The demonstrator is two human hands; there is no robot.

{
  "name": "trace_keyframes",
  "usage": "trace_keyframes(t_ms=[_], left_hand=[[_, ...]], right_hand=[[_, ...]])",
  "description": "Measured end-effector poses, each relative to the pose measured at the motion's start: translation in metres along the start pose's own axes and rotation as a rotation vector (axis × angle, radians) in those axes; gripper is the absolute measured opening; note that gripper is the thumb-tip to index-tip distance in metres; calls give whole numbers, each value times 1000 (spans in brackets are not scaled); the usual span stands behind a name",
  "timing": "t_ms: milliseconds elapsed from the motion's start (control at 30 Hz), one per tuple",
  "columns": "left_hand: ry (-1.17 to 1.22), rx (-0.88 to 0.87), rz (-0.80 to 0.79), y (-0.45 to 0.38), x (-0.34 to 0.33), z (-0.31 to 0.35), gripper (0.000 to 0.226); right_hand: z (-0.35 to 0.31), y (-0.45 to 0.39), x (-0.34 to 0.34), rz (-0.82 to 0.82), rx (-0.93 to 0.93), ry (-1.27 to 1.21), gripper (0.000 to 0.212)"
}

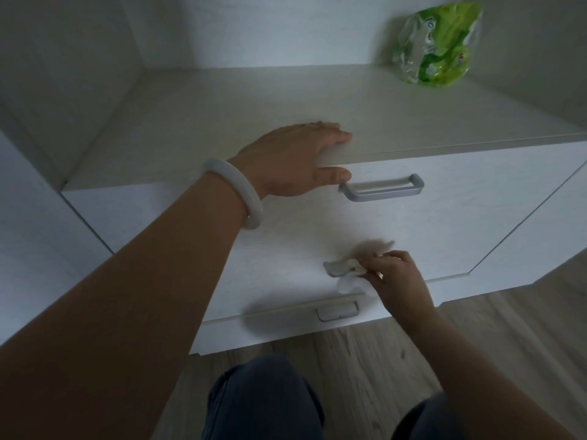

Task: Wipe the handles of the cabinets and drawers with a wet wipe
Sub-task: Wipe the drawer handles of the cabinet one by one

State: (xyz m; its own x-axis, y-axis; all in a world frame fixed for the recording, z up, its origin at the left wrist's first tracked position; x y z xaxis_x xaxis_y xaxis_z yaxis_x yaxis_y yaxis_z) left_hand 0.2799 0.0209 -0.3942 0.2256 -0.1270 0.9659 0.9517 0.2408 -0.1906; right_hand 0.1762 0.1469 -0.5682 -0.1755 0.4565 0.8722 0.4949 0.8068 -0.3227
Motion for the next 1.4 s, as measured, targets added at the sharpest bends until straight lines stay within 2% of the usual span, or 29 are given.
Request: trace_keyframes(t_ms=[67,167,267,367,467,533,667,767,833,1000,1167,1233,1333,1400], left_hand=[[-4,-1,5,-1,0,0,69],[-5,-1,11,-2,0,0,70],[9,-3,1,-1,-1,-2,70],[19,-6,-9,-1,-1,-2,70],[10,-6,3,-2,0,-2,70],[3,-11,15,-3,0,-1,70],[6,-12,18,-3,0,-3,70],[25,-20,3,-2,-1,-3,69],[27,-18,3,-2,-1,-4,69],[31,-14,8,-3,-2,-4,69],[15,-13,25,-3,1,-1,69],[14,-15,22,-2,0,-2,69],[16,-14,20,-3,0,-2,69],[16,-12,21,-3,0,-2,69]], right_hand=[[-4,0,-8,-48,3,30,6],[-37,6,-37,-123,70,52,20],[-51,6,-34,-54,74,42,16],[-31,5,-15,3,114,48,9],[-2,-2,-7,-43,36,61,9],[-18,-2,-15,-70,82,81,5],[-54,9,-29,-56,92,115,27],[-54,12,-18,21,120,107,18],[-42,10,-7,48,135,94,23],[7,20,38,227,-69,45,11],[53,26,77,458,-493,-163,8],[54,21,66,407,-550,-206,11],[38,10,17,85,-532,-290,23],[34,16,-1,-8,-558,-462,16]])
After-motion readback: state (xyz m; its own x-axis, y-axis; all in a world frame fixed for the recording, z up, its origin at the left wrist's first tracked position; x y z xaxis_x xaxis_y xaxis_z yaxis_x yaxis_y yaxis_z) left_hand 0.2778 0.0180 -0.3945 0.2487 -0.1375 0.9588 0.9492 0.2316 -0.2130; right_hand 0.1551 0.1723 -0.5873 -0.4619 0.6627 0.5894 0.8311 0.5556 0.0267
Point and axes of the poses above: each hand's wrist, its own y-axis away from the middle knuckle, its own x-axis out of the back of the hand, z = x × y, the point moved 10 cm from there along -y, towards the middle knuckle, and after that the axes turned 11 degrees about -x, right-handed, at the moved point
